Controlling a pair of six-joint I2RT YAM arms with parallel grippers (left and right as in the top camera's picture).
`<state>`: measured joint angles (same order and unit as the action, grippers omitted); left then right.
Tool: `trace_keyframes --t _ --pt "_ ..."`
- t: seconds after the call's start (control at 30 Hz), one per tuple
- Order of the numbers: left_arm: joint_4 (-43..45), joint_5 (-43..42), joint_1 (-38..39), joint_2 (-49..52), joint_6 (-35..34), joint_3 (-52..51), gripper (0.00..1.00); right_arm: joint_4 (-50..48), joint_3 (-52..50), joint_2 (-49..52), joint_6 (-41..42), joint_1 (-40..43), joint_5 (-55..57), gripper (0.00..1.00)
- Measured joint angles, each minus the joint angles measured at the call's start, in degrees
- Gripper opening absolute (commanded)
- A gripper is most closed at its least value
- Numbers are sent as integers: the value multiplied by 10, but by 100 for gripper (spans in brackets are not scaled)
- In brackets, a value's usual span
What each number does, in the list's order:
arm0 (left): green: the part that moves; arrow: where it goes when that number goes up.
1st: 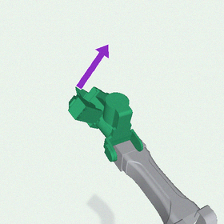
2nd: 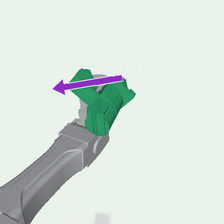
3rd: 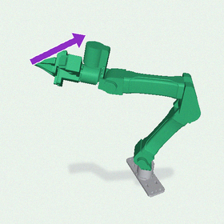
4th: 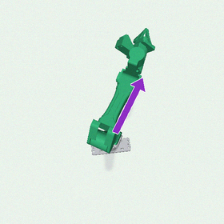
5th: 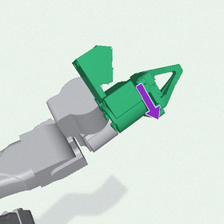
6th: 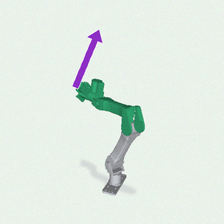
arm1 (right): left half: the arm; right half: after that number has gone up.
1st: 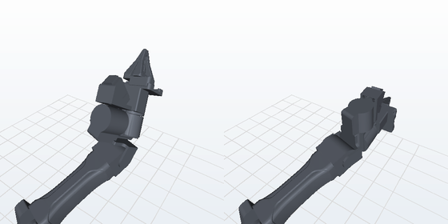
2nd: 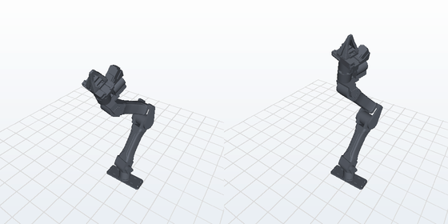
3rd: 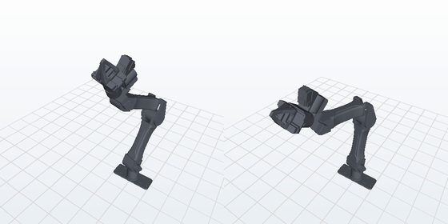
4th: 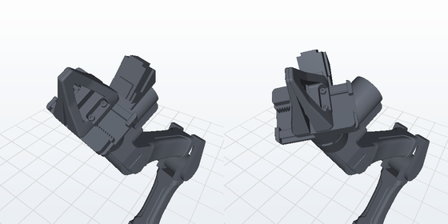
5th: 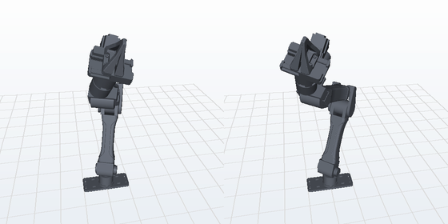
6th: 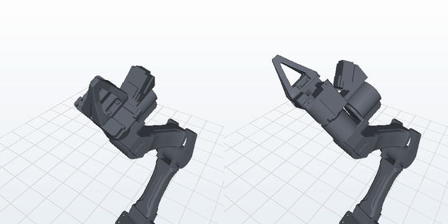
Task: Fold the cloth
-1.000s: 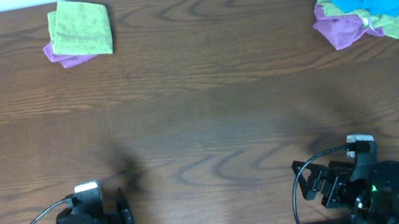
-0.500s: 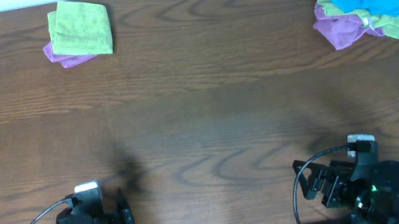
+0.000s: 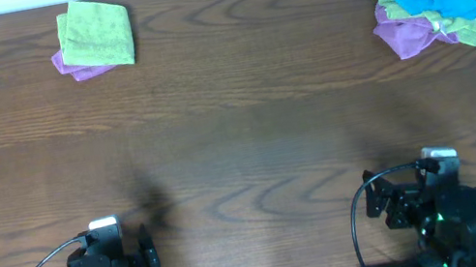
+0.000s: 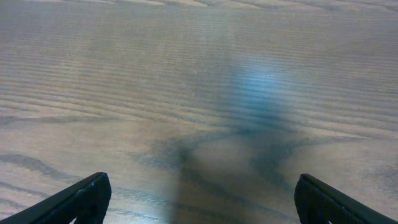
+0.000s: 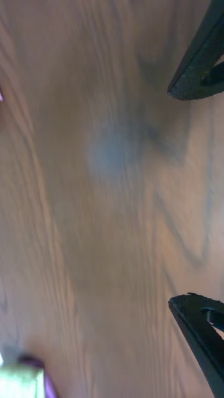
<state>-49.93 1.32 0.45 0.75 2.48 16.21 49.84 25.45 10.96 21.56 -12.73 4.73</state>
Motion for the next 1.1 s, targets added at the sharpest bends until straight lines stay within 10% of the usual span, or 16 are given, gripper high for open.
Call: trace_keyframes --t 1.1 --pt "0 0 0 -1 2 0 96 -26 -143 -100 -193 132 -20 99"
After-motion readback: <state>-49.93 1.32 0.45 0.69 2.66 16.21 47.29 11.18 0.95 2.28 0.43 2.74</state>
